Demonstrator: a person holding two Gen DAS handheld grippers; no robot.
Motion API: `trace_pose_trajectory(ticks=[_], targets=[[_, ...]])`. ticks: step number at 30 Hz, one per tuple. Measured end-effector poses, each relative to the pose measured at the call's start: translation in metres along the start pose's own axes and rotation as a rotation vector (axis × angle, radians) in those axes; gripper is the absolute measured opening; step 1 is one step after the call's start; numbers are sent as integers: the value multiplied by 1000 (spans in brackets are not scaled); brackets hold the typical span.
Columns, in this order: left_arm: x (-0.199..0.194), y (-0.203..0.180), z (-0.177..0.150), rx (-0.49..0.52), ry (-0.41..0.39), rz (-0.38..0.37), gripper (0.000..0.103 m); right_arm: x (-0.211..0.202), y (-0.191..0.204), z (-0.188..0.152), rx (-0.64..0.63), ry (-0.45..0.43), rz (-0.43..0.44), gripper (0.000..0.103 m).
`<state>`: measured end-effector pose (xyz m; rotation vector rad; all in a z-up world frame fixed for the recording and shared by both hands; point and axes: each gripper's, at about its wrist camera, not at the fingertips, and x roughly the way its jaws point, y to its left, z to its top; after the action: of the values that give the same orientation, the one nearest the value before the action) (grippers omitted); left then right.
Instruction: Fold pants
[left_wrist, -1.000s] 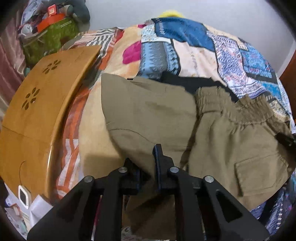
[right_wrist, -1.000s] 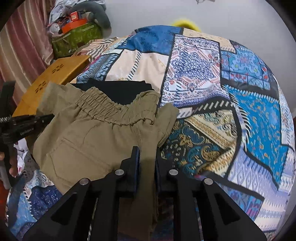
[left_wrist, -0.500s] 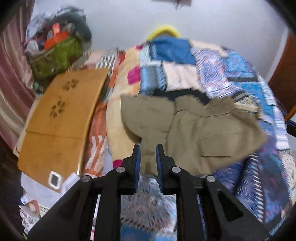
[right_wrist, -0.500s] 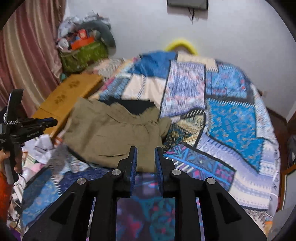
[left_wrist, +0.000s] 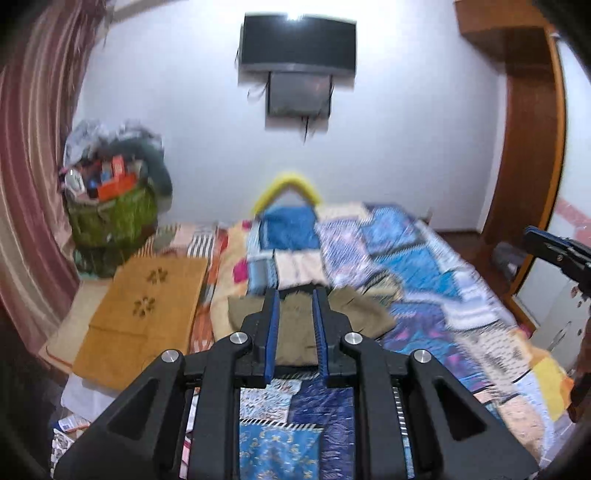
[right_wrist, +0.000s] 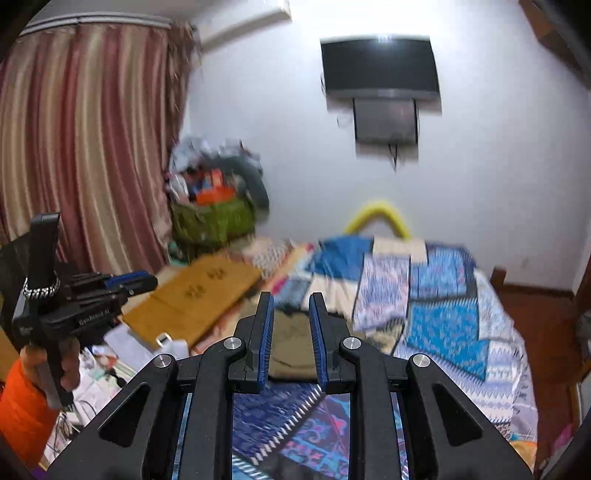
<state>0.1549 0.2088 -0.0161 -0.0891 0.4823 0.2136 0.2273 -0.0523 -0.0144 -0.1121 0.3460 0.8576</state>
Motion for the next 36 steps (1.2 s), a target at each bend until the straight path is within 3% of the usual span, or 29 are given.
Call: trace_pose_trajectory(ticks=[3,6,8,14,19,36], targets=[[-41,-12,2,10,-75,-14,25,-29,17,0,-12,-70,1,17],[-80,-25,-2,25,-155,-18,41,-49,27,-5,-8,-116,4,23],[-103,-32,-6,36,-203,-19,52,-59,32,-9,-4,-145,-6,42],[-140,-46,-17,38,-278,-24,84,-79,47,-18,-7,-212,-62,79],[-149,-49,-25,20,-295,-22,99,-85,47,-19,10,-238,-100,102],[-148,-50,-32,0,-288,-17,102,-94,53,-35,18,-219,-112,103]])
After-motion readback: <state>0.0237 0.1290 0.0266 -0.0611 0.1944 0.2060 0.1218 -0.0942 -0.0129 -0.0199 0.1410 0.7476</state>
